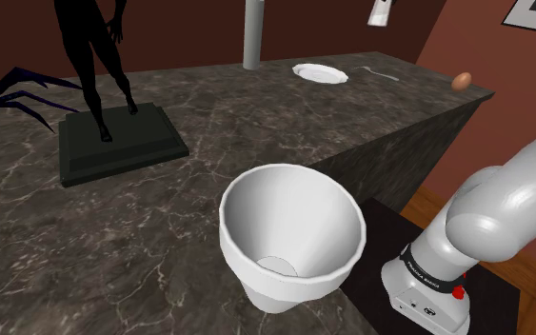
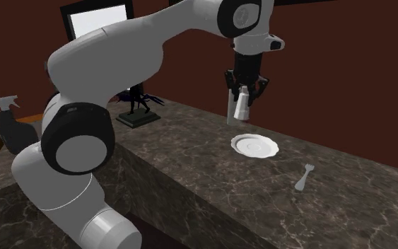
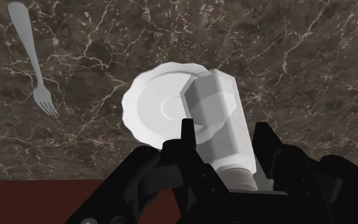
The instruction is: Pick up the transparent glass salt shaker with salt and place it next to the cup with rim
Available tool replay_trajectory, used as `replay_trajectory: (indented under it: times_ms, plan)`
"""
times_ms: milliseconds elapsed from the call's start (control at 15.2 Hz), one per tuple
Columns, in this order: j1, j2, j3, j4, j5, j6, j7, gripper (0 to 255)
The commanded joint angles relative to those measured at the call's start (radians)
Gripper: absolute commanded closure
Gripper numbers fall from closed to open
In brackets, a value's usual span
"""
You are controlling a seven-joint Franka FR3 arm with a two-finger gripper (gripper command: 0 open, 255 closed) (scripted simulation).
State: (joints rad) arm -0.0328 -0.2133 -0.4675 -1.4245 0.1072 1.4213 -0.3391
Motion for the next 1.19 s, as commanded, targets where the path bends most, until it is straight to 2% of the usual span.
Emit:
replay_trajectory:
  times_ms: [0,462,1122]
  plan:
    - [0.001,0.015,-0.005,0.035,0.007,-0.022,-0.001,255]
    - [0.034,-0.185,0.167,-0.171,-0.064,0.016,0.194,255]
    - [0.064,-0.354,0.386,-0.332,-0.052,0.026,0.444,255]
